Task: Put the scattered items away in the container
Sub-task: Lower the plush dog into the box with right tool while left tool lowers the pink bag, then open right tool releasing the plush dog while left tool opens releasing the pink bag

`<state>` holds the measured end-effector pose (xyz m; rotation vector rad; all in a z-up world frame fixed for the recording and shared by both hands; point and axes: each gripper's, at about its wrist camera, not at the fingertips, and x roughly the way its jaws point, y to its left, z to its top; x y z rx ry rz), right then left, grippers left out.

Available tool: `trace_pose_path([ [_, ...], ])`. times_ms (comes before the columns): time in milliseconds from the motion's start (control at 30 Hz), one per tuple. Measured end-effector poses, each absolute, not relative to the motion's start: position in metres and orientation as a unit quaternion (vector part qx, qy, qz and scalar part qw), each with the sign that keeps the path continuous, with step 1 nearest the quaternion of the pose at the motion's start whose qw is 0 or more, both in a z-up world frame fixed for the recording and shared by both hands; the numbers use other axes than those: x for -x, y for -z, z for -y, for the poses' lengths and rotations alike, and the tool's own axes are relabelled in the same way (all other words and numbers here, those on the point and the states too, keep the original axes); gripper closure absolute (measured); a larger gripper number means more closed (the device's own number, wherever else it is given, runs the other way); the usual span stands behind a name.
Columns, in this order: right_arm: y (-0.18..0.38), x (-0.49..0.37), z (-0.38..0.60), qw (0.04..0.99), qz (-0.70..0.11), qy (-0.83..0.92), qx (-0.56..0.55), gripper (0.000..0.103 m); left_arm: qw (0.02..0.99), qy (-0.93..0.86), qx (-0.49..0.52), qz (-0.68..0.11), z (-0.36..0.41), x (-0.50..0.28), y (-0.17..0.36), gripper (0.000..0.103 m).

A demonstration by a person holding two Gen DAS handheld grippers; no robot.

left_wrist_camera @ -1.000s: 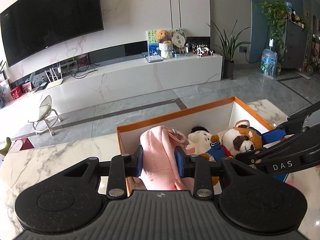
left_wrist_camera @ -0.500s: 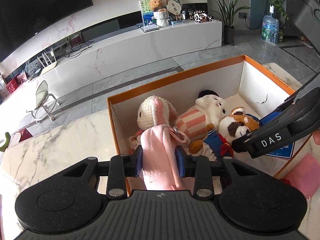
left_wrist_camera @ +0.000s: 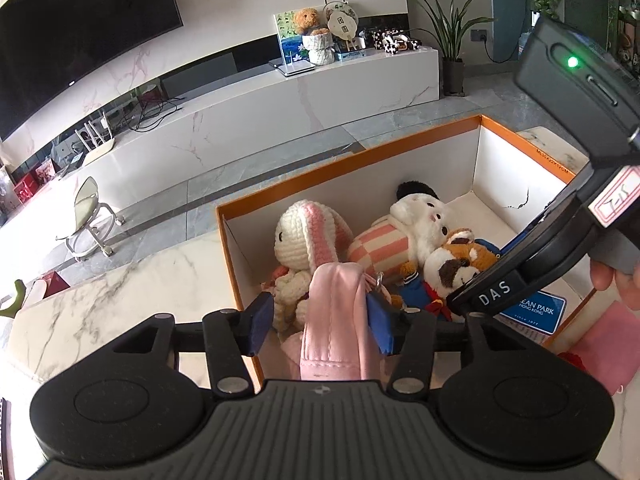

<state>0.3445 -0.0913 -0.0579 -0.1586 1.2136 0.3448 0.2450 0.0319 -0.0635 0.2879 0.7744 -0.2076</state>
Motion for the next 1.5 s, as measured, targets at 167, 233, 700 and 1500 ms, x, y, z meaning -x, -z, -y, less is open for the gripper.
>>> trace_pose_path([
  [167,0.061,-0.341,0.083,0.803,-0.563,-0.171,0.095,0.044,0.910,0.116,-0.123,-0.380,-0.032,-0.241,0.057,0.058],
  [233,0.065,-0.341,0.082,0.801,-0.565,-0.174,0.099,0.043,0.906,0.120,-0.117,-0.388,-0.033,-0.243,0.059,0.066],
  [700,0.043,-0.322,0.093,0.823,-0.529,-0.171,0.113,0.040,0.891,0.130,-0.107,-0.421,-0.038,-0.256,0.076,0.083],
  [1500,-0.007,-0.266,0.095,0.880,-0.421,-0.161,0.149,0.040,0.922,0.104,-0.133,-0.350,-0.016,-0.207,0.038,0.040],
])
